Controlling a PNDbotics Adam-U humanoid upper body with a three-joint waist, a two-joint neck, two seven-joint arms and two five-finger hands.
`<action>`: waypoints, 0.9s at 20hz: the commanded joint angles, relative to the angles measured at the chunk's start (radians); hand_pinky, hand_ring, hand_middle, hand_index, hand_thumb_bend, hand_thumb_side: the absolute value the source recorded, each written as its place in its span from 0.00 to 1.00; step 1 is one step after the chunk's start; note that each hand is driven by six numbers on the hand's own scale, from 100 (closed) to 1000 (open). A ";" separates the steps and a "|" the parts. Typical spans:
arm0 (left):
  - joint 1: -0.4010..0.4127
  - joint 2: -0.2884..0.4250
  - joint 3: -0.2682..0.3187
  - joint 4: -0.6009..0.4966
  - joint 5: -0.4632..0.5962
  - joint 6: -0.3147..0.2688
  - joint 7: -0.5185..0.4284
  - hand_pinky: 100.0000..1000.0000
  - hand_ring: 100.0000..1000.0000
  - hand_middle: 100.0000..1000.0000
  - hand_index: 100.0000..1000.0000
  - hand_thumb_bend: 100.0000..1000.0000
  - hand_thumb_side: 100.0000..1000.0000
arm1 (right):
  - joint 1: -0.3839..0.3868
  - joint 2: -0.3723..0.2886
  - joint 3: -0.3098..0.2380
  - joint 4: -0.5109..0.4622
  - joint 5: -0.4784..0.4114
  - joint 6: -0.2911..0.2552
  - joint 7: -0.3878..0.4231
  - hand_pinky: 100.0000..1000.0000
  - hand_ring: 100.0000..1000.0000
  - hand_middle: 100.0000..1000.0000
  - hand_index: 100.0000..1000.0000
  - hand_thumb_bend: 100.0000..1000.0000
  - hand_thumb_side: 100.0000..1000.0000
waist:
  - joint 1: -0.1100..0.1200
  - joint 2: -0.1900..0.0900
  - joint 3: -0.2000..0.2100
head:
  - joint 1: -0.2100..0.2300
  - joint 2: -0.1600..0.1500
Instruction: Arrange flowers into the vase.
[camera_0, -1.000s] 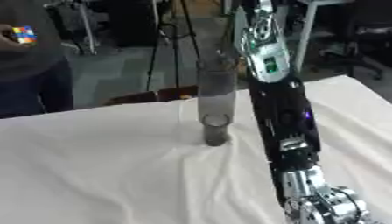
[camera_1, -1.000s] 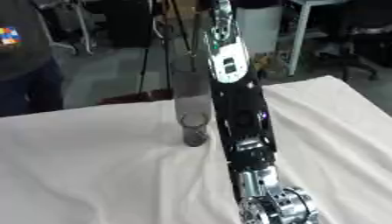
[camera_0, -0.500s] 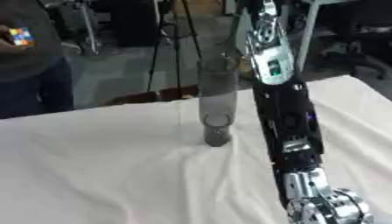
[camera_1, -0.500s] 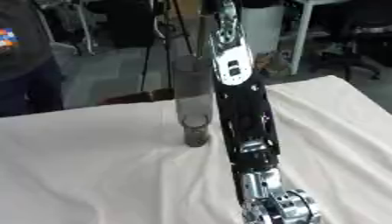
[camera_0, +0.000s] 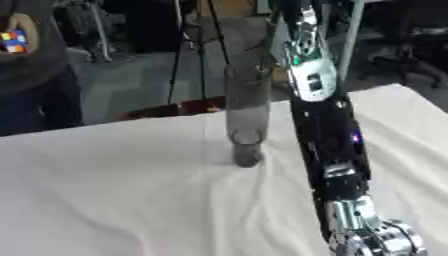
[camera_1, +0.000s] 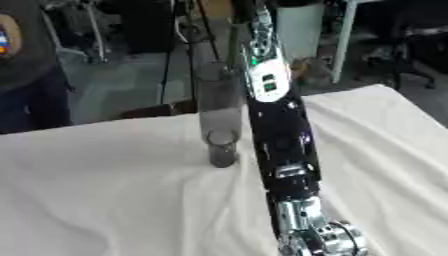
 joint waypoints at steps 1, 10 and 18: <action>-0.011 0.005 0.001 -0.015 0.004 -0.001 -0.004 0.45 0.65 0.57 0.69 0.24 0.77 | -0.015 -0.023 -0.002 -0.006 0.004 -0.009 0.007 0.00 0.00 0.00 0.05 0.00 1.00 | 0.017 0.003 0.004 | -0.001 -0.008; -0.011 0.005 0.002 -0.015 0.005 -0.001 -0.003 0.45 0.65 0.57 0.69 0.24 0.77 | -0.008 -0.020 -0.003 0.000 0.005 -0.017 0.019 0.00 0.00 0.00 0.06 0.04 1.00 | 0.018 0.006 0.003 | -0.002 -0.005; -0.010 0.005 0.003 -0.014 0.004 -0.002 -0.004 0.45 0.65 0.57 0.69 0.24 0.77 | -0.001 -0.022 -0.007 0.021 0.023 -0.026 0.050 0.00 0.01 0.00 0.10 0.12 1.00 | 0.010 0.005 -0.006 | 0.002 -0.001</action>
